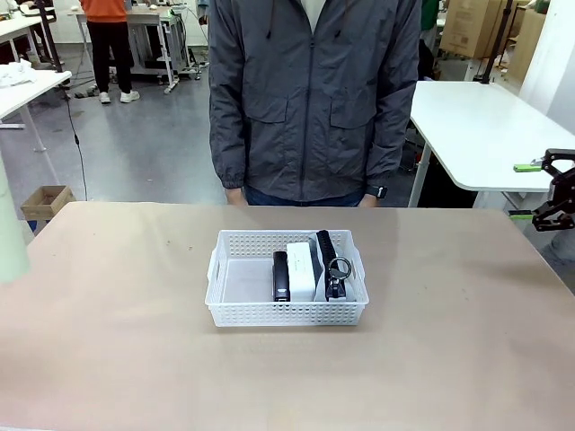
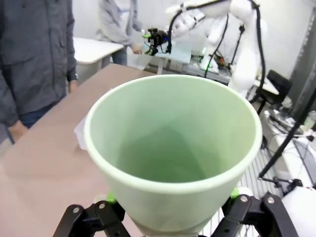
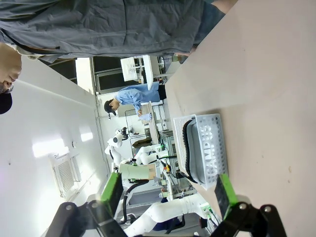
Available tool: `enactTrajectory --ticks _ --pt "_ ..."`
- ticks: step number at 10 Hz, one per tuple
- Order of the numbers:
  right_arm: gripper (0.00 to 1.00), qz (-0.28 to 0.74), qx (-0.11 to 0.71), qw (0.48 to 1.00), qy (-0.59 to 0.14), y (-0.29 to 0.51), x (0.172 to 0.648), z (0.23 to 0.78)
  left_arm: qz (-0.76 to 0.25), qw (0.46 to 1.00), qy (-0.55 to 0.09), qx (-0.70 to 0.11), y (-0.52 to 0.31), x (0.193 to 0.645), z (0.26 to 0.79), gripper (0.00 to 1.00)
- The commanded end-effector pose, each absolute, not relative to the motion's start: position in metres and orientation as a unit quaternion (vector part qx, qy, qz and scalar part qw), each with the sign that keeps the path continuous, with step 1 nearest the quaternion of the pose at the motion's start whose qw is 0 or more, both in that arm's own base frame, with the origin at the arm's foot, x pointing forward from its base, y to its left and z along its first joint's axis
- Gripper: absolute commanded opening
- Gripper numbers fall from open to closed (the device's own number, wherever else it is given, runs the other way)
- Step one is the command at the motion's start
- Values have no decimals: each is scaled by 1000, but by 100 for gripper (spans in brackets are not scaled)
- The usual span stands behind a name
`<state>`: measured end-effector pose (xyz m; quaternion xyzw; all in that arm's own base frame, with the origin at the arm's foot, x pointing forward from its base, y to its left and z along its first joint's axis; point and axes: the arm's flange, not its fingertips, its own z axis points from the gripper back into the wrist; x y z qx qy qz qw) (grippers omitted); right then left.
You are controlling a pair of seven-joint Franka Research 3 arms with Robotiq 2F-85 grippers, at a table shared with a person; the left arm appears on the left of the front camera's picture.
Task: Efficiently arrange items inside the basket to fit them all.
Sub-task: Pick up the Reusable plastic cup and place it inside the Organizing basket.
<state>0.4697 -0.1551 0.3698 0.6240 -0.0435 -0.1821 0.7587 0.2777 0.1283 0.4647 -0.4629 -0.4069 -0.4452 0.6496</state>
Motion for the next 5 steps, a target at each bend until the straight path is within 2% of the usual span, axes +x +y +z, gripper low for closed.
enactTrajectory --ticks 1,2,5 --pt "100 -171 623 762 -45 -157 469 372 -432 627 -440 -476 144 273 467 20" --pt "100 -171 623 762 -45 -157 469 372 -445 650 -407 -463 128 278 465 20" --pt "100 -171 623 762 -45 -157 469 372 -445 650 -407 -463 128 278 465 20"
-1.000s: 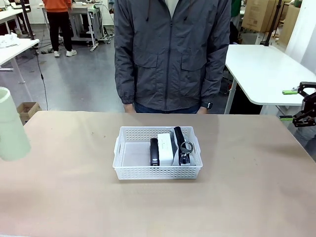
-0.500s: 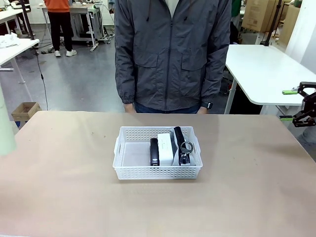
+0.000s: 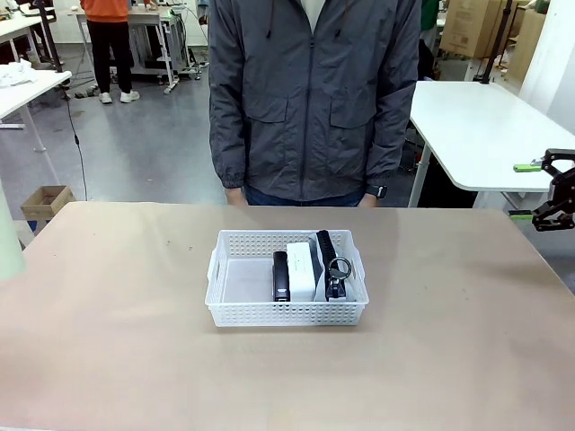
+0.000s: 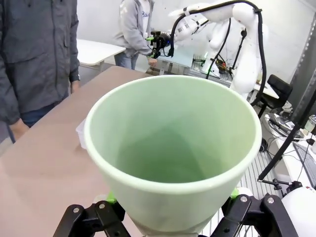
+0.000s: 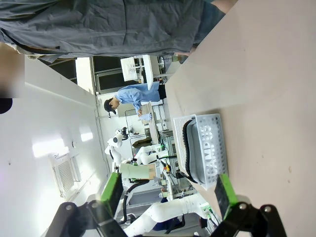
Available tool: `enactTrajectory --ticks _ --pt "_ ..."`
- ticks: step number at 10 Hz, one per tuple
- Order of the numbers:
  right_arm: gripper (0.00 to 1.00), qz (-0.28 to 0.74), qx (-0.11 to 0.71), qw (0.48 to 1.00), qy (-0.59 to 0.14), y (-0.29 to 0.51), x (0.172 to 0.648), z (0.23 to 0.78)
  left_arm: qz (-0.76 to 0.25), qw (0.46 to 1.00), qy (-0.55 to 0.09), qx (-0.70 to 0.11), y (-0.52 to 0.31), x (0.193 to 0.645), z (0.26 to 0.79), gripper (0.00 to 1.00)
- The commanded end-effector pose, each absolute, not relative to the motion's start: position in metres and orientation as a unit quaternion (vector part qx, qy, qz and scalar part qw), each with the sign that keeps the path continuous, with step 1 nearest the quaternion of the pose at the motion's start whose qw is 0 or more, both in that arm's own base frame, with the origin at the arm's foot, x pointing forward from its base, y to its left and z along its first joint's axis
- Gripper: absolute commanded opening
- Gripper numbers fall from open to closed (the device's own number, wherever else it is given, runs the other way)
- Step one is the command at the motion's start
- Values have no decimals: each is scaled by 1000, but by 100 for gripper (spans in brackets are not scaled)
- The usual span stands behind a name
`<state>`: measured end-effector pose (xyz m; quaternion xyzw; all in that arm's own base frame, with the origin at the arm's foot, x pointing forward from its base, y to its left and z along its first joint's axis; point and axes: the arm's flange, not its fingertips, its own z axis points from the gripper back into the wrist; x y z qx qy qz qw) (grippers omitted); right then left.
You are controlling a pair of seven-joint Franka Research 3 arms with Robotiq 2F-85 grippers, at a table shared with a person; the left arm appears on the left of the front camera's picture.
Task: Efficiently arrange items inside the basket to fit them all.
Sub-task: Pick up the Reusable plastic cup and place it inside the Organizing basket.
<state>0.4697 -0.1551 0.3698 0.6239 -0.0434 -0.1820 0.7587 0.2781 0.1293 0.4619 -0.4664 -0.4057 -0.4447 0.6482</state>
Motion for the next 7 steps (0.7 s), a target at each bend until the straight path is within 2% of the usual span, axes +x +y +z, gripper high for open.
enactTrajectory --ticks 1,2,3,4,5,6,7 --pt "100 -171 623 762 -45 -157 469 372 -445 650 -407 -463 128 278 465 20" --pt "100 -171 623 762 -45 -157 469 372 -445 648 -406 -466 129 278 462 87" --pt "100 -171 623 762 -45 -157 469 372 -394 655 -419 -490 134 271 463 87" --pt "100 -171 623 762 -45 -157 469 372 -296 655 -401 -568 127 271 481 87" --pt "100 -171 623 762 -45 -157 469 372 -245 698 -363 -567 108 270 499 87" --pt "100 -171 623 762 -45 -157 469 372 -253 711 -340 -561 74 270 521 87" --pt "100 -171 623 762 -45 -157 469 372 -229 758 -287 -539 40 282 534 87"
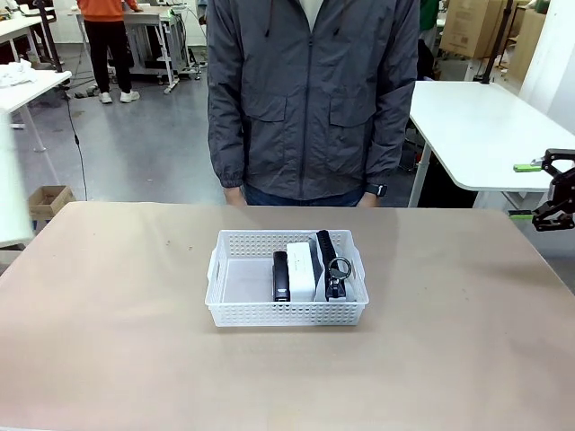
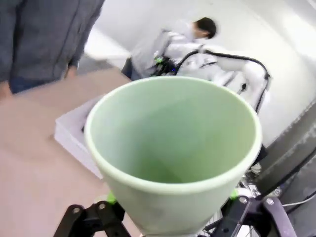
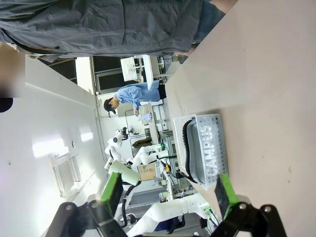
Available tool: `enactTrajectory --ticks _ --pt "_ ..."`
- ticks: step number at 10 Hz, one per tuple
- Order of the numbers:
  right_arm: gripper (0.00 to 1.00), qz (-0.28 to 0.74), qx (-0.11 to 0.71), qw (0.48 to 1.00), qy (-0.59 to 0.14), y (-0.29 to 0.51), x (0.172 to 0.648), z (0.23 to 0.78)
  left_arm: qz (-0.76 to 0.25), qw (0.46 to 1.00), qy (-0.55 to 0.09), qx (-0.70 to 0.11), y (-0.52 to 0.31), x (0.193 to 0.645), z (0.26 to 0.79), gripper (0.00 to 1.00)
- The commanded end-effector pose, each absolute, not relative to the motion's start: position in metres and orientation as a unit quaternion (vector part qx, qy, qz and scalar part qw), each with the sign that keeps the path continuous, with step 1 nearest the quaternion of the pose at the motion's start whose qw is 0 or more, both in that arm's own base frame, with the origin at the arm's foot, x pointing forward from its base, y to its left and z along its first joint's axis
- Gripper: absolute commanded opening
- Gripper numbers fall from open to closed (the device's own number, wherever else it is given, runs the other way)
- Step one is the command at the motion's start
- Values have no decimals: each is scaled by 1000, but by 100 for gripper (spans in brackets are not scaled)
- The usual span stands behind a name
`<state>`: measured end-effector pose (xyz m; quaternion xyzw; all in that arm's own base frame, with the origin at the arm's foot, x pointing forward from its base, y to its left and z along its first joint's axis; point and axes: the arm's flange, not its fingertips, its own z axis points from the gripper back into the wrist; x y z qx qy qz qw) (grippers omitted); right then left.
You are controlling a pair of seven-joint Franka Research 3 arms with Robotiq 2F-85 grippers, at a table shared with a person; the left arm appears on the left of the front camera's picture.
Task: Efficiently arrange items inside the basket to fit them all.
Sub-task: Pick up the Reusable plastic cup and place it inside the Organizing basket.
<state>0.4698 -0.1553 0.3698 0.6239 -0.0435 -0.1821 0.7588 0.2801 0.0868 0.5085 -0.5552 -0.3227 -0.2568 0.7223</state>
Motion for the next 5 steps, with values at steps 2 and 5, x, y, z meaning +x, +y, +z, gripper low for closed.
enactTrajectory --ticks 2,5 --pt "100 -171 623 762 -45 -157 469 372 -218 797 -176 -535 -28 322 545 87" --pt "100 -171 623 762 -45 -157 469 372 -191 873 -35 -447 -152 380 535 87"
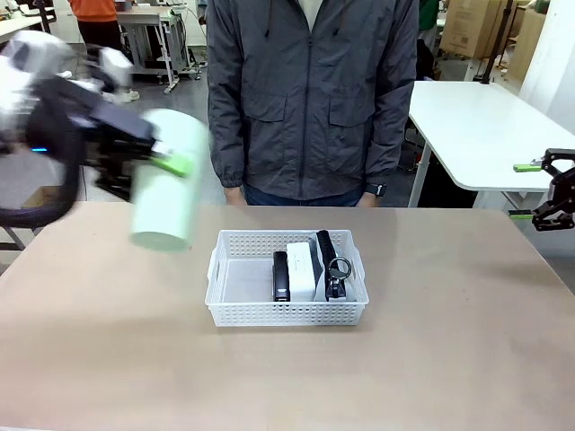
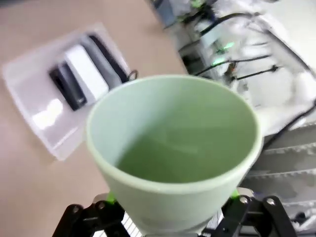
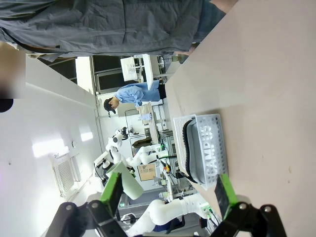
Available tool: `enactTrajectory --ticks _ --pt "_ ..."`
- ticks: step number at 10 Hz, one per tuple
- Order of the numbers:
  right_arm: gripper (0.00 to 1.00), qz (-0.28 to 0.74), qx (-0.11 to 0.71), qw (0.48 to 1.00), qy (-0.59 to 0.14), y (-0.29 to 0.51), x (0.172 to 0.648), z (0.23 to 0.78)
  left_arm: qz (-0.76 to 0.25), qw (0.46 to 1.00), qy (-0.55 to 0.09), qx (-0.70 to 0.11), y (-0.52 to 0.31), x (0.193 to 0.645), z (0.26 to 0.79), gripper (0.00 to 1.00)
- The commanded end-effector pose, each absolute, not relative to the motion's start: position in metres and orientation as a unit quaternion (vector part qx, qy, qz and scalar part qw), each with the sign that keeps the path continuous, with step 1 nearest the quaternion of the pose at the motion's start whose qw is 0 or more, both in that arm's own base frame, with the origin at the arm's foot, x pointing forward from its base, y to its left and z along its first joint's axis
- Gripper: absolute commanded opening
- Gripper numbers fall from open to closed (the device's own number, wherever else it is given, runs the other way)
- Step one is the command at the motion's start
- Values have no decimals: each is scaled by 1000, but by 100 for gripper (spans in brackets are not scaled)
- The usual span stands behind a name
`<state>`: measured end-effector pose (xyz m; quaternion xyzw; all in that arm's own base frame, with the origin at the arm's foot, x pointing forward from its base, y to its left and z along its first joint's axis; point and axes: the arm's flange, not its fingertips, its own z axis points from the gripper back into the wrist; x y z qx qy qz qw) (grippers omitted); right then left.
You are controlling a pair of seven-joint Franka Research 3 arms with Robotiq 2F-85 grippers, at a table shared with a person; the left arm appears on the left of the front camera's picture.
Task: Efficiently arrange items inside the basket to fit them all.
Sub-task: Pick up the Reusable plastic cup and place it inside the Organizing basket.
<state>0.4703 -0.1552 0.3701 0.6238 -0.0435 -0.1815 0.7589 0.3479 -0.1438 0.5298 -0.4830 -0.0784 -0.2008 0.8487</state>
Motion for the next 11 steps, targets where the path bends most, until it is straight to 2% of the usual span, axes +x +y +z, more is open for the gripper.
enactTrajectory --ticks 1,2,3,6,8,11 --pt "100 -171 623 762 -45 -157 469 372 -176 902 10 -393 -193 387 525 87" --pt "100 -171 623 762 -45 -157 469 372 -139 933 35 -330 -223 396 513 87" --pt "100 -171 623 762 -45 -157 469 372 -88 960 0 -267 -234 406 503 87" --pt "100 -171 623 762 -45 -157 469 372 -49 988 6 -145 -254 422 471 87" --pt "100 -171 623 762 -45 -157 469 372 -55 990 22 -126 -269 434 457 87" --pt "100 -171 623 762 -45 -157 469 372 -35 993 -3 -114 -282 452 443 87"
